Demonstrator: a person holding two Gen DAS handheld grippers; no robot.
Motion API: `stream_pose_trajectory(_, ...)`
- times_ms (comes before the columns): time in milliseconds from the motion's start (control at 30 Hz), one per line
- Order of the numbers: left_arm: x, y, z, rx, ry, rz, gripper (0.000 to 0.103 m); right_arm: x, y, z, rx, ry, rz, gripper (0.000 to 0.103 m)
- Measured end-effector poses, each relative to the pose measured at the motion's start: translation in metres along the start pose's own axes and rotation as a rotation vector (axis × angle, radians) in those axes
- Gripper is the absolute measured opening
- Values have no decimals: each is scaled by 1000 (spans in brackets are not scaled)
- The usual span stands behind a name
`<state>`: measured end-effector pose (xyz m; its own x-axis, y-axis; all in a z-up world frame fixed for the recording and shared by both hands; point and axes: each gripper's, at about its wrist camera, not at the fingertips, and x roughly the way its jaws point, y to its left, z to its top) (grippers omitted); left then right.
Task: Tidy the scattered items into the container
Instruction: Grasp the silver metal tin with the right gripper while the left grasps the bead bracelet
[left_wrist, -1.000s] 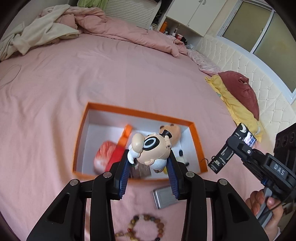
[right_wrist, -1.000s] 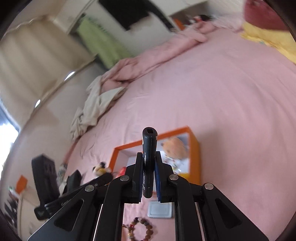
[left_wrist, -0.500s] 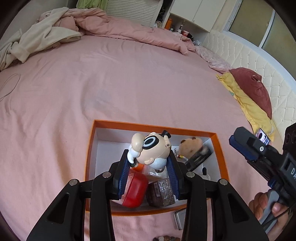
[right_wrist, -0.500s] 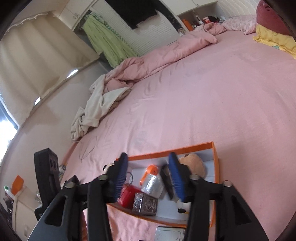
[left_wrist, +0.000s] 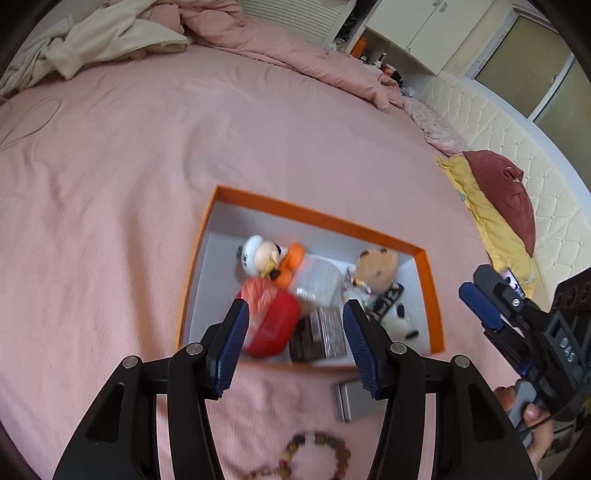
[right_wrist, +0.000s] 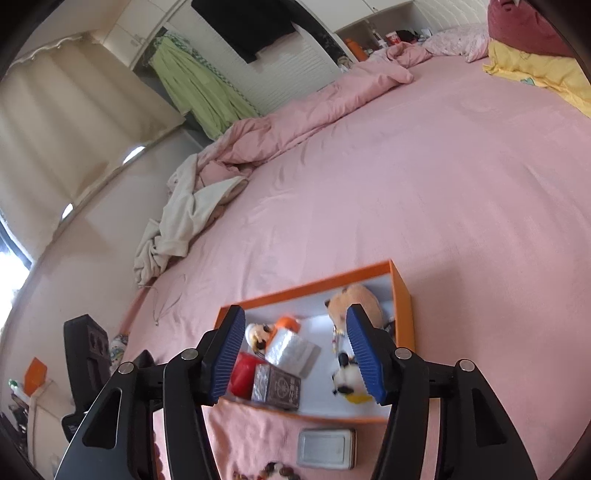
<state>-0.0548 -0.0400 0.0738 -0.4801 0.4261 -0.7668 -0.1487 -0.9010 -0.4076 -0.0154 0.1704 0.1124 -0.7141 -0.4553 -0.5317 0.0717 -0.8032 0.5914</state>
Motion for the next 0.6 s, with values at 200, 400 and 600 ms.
stream_pose_trajectory(200, -14, -1, -48, -21, 73, -13, 70, -24, 7, -33, -84, 23, -131, 64)
stream_pose_trajectory(400, -6, -30, -86, 103, 122, 80, 70, -17, 10, -76, -158, 159, -227, 70)
stream_pose_trajectory(600, 26, -44, -105, 194, 225, 223, 69, 3, -2, -85, -127, 239, -226, 69)
